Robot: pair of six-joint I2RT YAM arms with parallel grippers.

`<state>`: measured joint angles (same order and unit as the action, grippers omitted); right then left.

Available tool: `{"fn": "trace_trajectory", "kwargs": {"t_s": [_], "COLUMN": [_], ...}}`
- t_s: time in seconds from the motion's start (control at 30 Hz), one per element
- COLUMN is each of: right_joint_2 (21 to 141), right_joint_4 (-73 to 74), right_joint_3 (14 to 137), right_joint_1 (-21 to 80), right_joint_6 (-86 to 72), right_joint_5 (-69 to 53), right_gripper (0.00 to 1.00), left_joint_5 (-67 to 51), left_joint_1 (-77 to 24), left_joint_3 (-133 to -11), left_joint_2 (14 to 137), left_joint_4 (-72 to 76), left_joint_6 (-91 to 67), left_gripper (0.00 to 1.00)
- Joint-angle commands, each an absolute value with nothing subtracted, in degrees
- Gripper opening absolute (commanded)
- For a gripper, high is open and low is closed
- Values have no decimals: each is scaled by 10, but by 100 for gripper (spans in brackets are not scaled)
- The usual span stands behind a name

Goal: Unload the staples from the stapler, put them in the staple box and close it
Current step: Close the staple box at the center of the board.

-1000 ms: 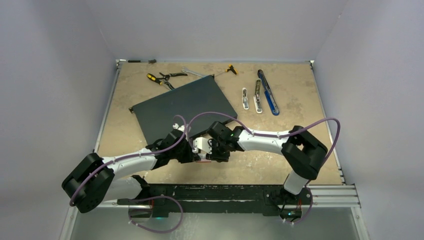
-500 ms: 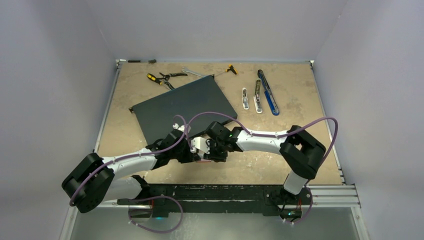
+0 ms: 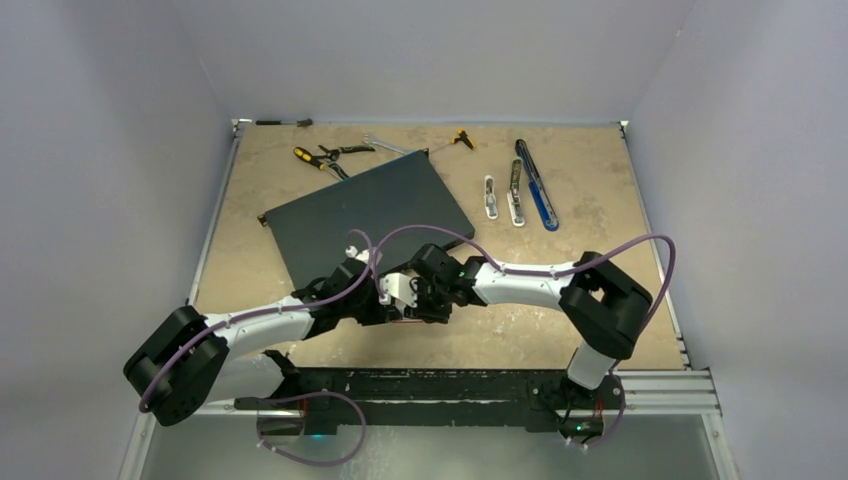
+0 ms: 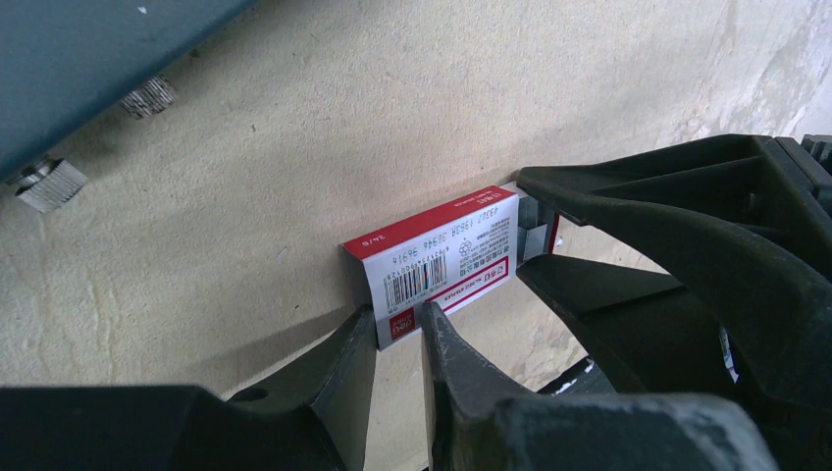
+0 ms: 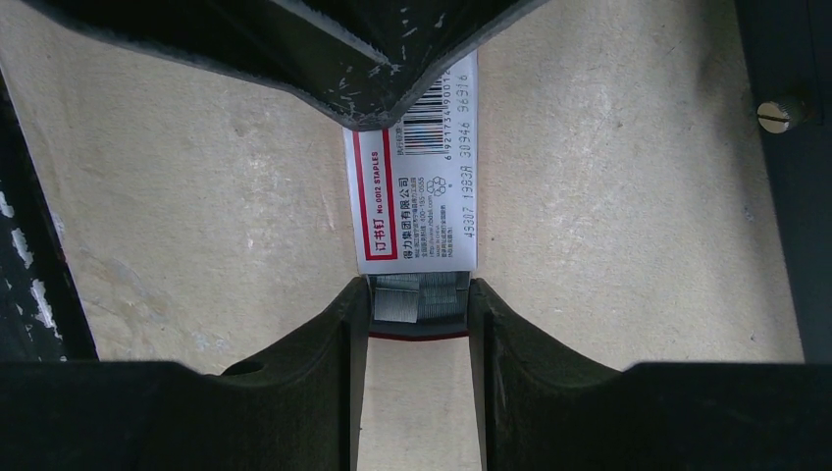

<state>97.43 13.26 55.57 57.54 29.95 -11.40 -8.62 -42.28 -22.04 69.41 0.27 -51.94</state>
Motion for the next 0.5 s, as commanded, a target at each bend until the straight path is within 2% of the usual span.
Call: {"fn": "trace_trajectory", "kwargs": {"t_s": [0.0,0.13,0.2,0.27,0.33,0.47], "right_joint_2": [946,925,914,903,888,853], "right_joint_4": [97,92,94,94,88,64], "right_joint_3": [537,523,517,513,501,481], "right_joint_1": [582,582,582,582,582,581], "right_joint_6": [297,296,296,294,289,277], "right_joint_5": [-109,-112,-115,-116,-113,-121], "right_gripper": [36,42,51,53,62,65], "left_joint_5": [-80,-74,-72,-71,-69,-65], "left_joint_1": [-427,-427,-427,-427,-427,-427], "left_joint_3": [-236,-238,-239,-240,-243,-249], "left_joint_2": [691,692,692,692,691,687], "left_joint_4": [8,1,1,1,1,-17], "left_joint_6": [-528,-527,-526,-526,-525,-525], "left_gripper": [22,22,23,23,24,25]}}
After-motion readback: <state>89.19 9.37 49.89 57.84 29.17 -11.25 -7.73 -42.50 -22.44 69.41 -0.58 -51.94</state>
